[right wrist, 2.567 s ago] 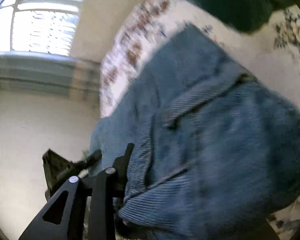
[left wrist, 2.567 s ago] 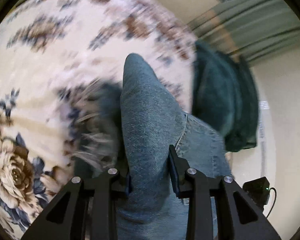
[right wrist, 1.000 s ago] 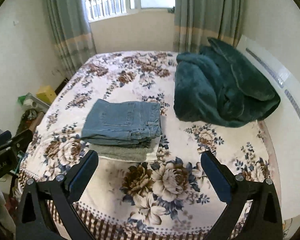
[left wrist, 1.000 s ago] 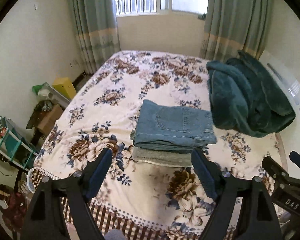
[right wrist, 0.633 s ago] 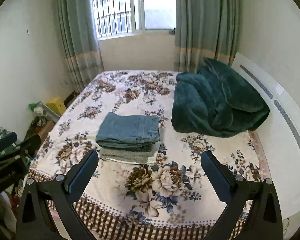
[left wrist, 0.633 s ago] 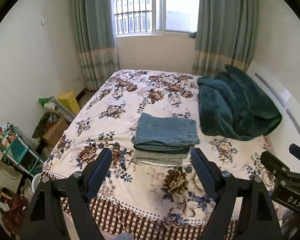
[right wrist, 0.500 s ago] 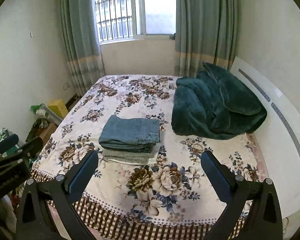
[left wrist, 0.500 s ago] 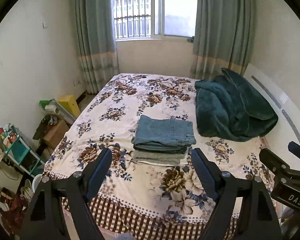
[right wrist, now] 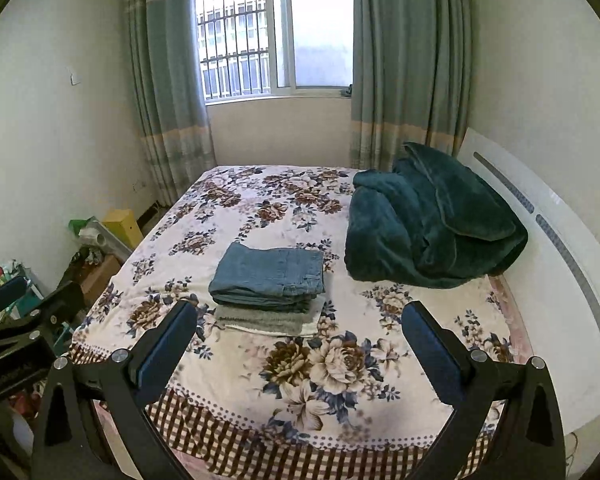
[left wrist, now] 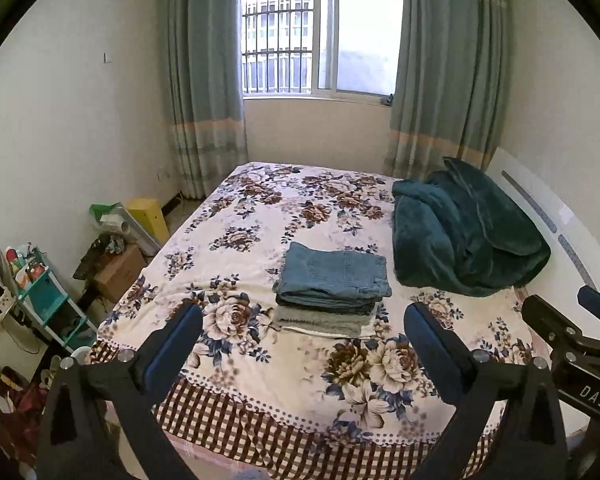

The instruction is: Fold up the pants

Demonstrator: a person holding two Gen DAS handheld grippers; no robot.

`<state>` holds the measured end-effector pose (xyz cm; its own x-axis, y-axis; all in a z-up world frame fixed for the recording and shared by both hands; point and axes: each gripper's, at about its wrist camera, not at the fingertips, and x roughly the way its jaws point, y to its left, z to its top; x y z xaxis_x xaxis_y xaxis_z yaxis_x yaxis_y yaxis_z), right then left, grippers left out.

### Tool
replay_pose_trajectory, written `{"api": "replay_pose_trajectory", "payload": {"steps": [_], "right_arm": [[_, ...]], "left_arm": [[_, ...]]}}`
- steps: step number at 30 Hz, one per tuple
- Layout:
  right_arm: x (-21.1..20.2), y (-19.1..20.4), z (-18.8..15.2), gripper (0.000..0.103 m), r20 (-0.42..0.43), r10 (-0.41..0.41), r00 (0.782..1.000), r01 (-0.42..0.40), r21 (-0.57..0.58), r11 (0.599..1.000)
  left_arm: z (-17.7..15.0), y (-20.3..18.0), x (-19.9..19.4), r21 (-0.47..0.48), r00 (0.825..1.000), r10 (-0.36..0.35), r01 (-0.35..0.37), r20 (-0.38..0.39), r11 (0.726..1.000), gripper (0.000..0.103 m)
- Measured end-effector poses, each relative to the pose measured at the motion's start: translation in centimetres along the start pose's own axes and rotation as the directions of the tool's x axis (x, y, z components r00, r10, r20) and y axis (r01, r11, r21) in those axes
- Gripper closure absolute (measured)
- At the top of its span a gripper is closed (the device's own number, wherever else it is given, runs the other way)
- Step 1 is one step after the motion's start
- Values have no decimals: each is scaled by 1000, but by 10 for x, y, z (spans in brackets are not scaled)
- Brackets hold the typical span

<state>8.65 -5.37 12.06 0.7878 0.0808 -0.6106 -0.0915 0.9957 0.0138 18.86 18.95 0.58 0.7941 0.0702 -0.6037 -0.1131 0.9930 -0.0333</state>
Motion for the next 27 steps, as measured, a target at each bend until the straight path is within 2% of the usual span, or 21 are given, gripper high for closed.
{"api": "replay_pose_trajectory", "payload": {"steps": [13,27], "right_arm": [[4,1,5,0,-4,2,1000,-2,4,1000],[9,9,1,0,-18,10,1000,-10,0,1000]], "left_arm": [[-7,4,-7,23,1000,27,-27,-2,999,0],[-5,8,-8,23,1000,27,-26,-2,999,0]]}}
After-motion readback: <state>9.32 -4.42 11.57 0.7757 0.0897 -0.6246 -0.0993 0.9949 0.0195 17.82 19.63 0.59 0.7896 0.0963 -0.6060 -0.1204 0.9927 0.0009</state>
